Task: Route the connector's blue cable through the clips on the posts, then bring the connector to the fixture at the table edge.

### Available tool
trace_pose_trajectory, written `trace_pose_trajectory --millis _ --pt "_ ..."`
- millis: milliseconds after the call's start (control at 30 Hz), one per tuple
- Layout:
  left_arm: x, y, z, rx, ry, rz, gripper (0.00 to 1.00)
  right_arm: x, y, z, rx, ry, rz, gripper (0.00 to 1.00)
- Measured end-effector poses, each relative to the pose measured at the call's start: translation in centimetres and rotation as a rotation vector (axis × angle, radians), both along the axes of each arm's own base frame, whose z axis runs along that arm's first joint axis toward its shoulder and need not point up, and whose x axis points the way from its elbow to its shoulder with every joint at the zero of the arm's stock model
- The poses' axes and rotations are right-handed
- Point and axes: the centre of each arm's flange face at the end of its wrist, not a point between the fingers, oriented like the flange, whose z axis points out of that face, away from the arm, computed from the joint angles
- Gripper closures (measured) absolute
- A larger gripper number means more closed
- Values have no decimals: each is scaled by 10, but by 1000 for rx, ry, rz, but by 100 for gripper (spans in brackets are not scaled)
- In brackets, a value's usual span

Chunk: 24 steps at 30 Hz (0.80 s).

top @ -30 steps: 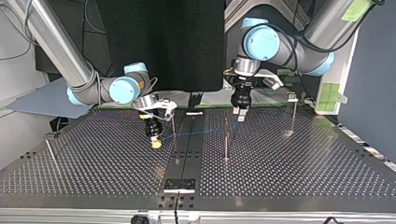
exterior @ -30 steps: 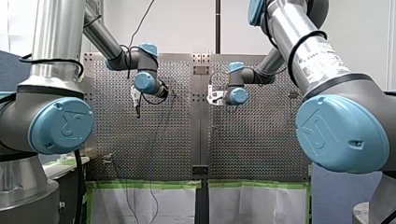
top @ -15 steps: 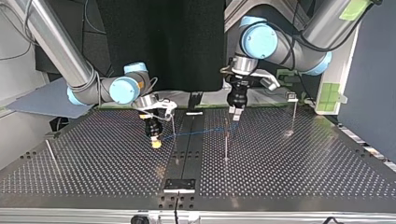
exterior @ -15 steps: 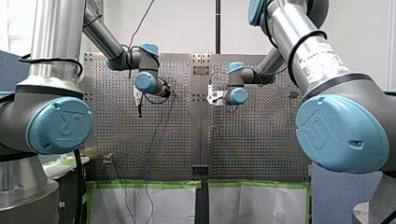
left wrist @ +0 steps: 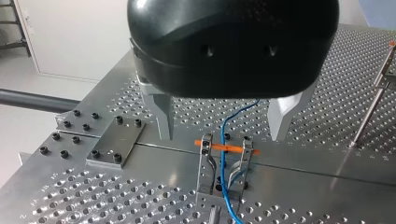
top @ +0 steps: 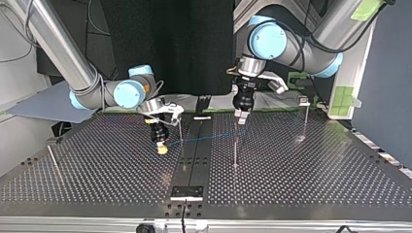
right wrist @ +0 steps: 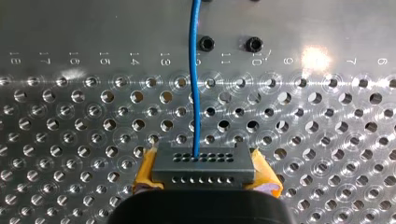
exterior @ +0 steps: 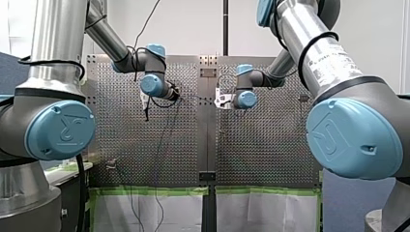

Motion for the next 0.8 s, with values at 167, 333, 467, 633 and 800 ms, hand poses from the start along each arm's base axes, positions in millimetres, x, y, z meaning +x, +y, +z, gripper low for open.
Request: trace_pose_trajectory --millis 167,333,467,633,800 --pt "0 0 0 -1 0 1 0 -1 -1 0 0 0 -1 100" --pt "0 1 0 -3 1 10 0 -1 -1 0 1 1 -2 100" --pt "0 1 0 -3 2 12 0 -1 -1 0 1 1 -2 100" --pt "0 1 0 -5 2 12 0 -1 -1 0 1 1 -3 100" --pt "-2 2 -3 -8 6 21 0 -2 -1 0 2 2 -3 100"
